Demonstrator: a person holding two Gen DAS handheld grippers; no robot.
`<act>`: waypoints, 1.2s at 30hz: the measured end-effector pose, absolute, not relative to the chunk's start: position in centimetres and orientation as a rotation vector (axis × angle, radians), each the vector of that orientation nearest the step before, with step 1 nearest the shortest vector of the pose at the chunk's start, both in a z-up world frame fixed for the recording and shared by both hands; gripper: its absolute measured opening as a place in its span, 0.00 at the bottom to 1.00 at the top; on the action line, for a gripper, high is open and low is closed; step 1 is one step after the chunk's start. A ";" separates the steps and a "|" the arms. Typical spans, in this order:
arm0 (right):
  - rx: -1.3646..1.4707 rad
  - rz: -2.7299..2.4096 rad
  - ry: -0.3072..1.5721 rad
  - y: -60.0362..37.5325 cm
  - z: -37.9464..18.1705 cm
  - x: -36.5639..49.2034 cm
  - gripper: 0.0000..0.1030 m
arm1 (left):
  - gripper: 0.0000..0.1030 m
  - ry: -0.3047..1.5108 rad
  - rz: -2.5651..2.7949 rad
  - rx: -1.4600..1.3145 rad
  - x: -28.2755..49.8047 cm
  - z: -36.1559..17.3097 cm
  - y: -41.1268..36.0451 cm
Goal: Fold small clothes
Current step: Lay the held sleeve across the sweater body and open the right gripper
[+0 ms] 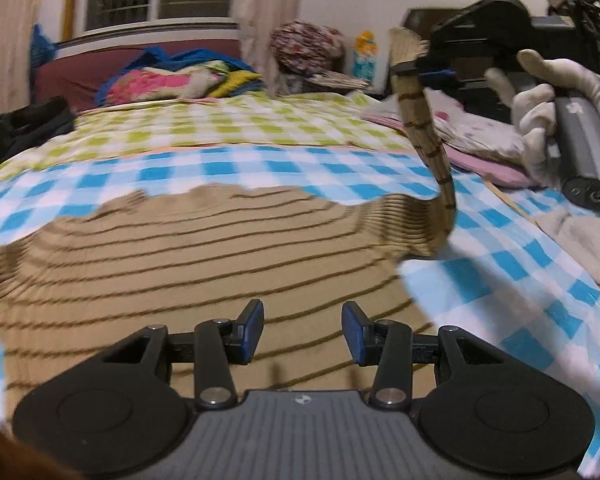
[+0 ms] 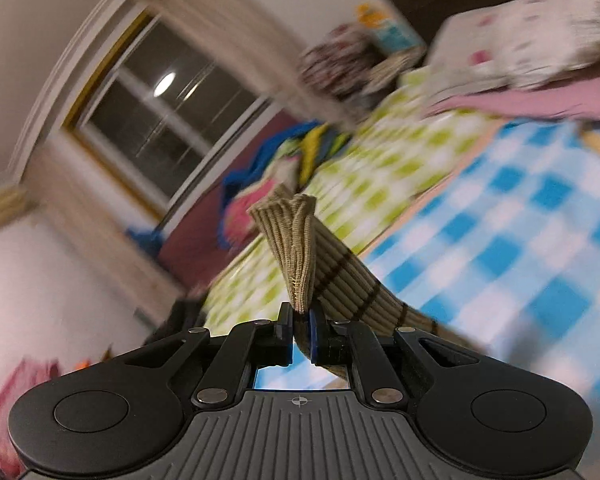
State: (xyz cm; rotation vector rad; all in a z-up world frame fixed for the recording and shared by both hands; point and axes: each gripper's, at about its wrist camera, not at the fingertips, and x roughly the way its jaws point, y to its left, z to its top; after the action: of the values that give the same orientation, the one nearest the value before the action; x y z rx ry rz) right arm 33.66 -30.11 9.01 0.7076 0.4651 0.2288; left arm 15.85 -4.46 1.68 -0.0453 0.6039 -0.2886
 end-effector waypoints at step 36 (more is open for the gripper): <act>0.204 0.665 0.854 -2.3 -2.5 32.3 0.24 | 0.51 0.619 -0.128 -0.186 14.6 -2.2 8.3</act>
State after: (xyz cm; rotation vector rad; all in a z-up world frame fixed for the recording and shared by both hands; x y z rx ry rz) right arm 32.31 -2.30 -2.54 0.2042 0.8537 0.6652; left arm 14.61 8.32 -2.21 -0.1858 0.6190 -0.1278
